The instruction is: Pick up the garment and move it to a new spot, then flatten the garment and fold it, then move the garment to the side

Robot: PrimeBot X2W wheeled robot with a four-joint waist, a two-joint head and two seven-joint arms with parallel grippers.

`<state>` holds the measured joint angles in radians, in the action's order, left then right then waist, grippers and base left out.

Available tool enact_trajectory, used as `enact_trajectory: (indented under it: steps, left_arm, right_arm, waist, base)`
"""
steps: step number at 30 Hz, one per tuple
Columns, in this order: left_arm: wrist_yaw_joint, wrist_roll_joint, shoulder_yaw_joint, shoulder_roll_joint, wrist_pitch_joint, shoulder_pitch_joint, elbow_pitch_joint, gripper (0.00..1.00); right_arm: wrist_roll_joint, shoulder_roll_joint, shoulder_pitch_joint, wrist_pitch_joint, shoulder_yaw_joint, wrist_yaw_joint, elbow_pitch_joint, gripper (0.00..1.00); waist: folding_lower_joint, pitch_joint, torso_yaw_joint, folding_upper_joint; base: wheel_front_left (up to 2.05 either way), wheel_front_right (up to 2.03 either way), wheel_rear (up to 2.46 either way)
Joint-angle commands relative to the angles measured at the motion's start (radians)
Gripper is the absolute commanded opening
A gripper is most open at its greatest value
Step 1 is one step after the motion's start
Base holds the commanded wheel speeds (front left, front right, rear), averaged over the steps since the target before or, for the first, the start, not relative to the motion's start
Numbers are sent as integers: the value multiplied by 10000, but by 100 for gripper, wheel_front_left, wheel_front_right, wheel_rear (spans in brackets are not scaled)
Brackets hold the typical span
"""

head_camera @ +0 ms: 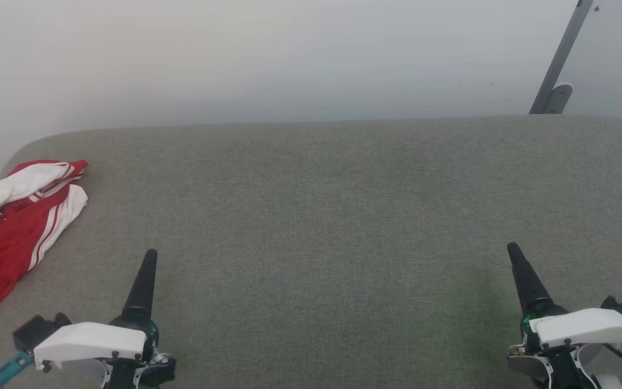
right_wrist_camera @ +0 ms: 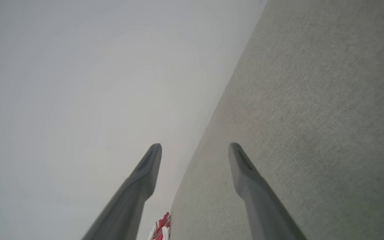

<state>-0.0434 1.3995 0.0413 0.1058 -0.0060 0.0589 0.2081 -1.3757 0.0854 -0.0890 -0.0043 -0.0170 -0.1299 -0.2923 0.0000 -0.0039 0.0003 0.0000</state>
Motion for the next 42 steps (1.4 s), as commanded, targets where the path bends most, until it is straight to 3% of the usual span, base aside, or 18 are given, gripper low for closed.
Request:
enact_trajectory:
  steps: [1,9,17,25,42]
  left_arm:
    - [111,-462,-47,178,-114,48,-209,100]
    - [412,-2494,-148,571,-452,-27,-401,100]
    - [463,-4032,-252,912,-734,-92,-315,100]
    - [410,-5431,-342,1200,-980,-75,-238,100]
    - [214,-7285,-150,1384,-1447,-132,-354,100]
  right_arm:
    - [479,106,-340,-125,25,-5,71,100]
    - [2927,231,-502,-330,-60,-6,-112,100]
    - [4601,251,-493,-276,-195,-6,93,100]
    - [5672,339,-431,-296,-323,-7,354,100]
    - [7410,430,-343,-491,-520,-8,692,100]
  waist:
    - [0,-9,0,0]
    - [0,-58,-5,0]
    - [0,-79,-22,0]
    - [0,-68,-4,0]
    - [0,-90,24,0]
  base:
    - [0,0,0]
    - [0,0,0]
    - [0,0,0]
    - [0,0,0]
    - [0,0,0]
